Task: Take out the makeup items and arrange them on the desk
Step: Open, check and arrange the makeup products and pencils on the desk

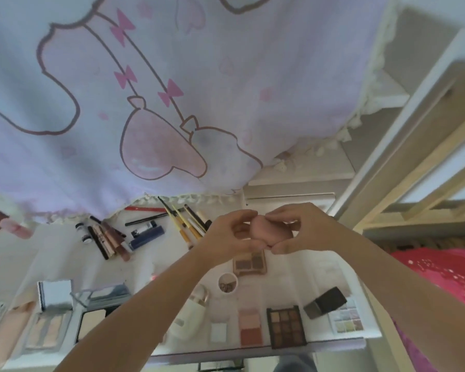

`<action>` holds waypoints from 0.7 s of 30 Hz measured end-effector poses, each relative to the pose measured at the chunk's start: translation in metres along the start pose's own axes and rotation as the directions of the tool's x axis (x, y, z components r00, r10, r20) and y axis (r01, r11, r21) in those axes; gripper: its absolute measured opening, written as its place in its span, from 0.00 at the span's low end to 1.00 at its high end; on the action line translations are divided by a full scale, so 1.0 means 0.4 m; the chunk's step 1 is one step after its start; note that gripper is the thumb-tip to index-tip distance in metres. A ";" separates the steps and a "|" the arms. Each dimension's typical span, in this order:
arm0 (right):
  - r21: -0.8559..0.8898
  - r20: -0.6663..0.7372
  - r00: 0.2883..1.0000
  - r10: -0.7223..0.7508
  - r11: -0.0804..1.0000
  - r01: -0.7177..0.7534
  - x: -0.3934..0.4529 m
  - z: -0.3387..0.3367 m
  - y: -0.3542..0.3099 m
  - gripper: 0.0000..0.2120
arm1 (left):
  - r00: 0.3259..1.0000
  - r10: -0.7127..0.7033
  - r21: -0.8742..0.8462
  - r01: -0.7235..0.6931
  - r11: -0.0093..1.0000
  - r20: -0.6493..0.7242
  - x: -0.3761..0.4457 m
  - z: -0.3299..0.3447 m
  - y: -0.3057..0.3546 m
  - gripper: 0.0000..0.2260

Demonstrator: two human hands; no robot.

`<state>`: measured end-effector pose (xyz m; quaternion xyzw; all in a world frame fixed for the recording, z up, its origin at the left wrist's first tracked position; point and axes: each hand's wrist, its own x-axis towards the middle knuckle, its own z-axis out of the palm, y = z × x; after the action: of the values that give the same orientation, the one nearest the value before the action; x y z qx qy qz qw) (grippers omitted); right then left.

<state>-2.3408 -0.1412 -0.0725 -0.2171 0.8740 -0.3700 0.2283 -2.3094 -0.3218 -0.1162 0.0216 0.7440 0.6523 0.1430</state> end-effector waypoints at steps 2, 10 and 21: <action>0.021 -0.009 0.999 0.031 0.999 -0.030 -0.011 0.007 0.003 0.30 | 0.999 0.025 0.024 -0.025 0.999 0.030 0.001 0.001 -0.006 0.29; 0.188 0.010 0.988 0.154 0.970 -0.153 -0.034 0.001 0.046 0.25 | 0.988 0.034 0.026 -0.038 0.999 0.154 0.012 0.022 -0.046 0.34; 0.026 -0.045 0.930 0.365 0.931 -0.364 0.023 0.022 0.204 0.17 | 0.981 -0.126 0.217 0.091 0.972 0.150 0.052 0.099 -0.170 0.25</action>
<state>-2.3604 -0.0993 -0.1411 -0.0401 0.9012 -0.3340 0.2731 -2.3094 -0.2891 -0.1908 0.0488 0.7943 0.5578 0.2358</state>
